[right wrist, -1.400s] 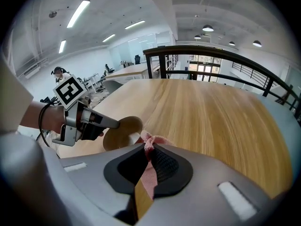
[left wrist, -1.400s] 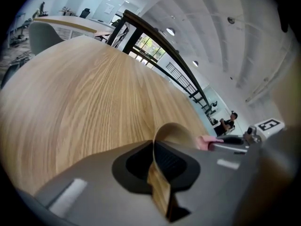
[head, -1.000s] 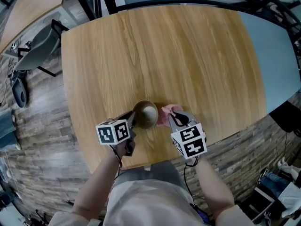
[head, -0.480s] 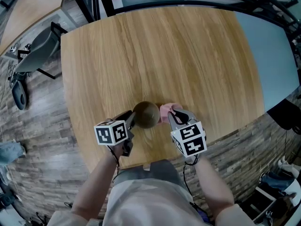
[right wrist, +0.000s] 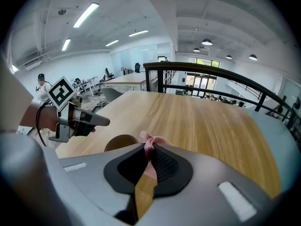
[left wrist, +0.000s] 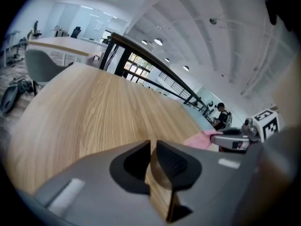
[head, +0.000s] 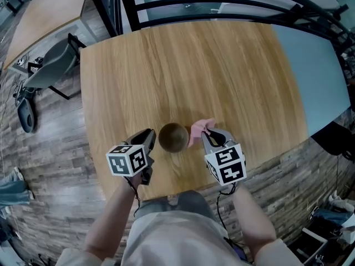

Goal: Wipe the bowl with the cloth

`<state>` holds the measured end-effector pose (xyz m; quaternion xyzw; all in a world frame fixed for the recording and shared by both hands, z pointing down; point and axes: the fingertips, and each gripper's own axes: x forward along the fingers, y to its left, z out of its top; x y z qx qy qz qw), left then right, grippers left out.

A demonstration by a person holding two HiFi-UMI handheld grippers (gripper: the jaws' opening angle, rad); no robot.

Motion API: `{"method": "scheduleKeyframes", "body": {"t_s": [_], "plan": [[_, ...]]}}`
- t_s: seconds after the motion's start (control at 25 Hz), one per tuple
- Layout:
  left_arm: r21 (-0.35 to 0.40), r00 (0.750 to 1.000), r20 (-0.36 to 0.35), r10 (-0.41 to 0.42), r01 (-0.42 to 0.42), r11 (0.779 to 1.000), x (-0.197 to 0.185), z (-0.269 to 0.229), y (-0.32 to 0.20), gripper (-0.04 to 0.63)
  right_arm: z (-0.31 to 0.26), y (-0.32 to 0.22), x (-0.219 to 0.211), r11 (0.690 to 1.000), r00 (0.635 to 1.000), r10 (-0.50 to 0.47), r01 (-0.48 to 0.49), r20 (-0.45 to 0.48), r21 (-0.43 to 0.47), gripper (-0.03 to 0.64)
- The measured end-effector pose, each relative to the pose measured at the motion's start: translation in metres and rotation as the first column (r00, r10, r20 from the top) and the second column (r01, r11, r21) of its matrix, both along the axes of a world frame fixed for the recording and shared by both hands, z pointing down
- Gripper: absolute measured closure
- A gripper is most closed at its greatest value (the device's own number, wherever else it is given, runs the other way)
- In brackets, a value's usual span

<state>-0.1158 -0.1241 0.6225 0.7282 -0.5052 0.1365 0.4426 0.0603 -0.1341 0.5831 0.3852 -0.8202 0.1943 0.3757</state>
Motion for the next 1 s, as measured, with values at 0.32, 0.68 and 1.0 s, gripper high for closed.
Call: {"method": "scheduleKeyframes", "body": {"t_s": [0.32, 0.68, 1.0], "plan": [[0.222, 0.982, 0.176, 0.071, -0.11, 0.969, 0.004, -0.079, -0.006, 0.557, -0.06, 0.001, -0.007, 0.993, 0.999, 0.007, -0.011, 0.034, 0.121, 0.595], [0.399, 0.95, 0.304, 0.071, -0.195, 0.896, 0.014, -0.175, 0.002, 0.581, -0.183, 0.007, -0.017, 0.943, 0.994, -0.007, -0.029, 0.109, 0.332, 0.595], [0.592, 0.963, 0.271, 0.006, -0.171, 0.787, 0.006, -0.284, 0.011, 0.591, -0.304, 0.035, -0.039, 0.847, 0.976, -0.078, -0.042, 0.202, 0.53, 0.594]]}}
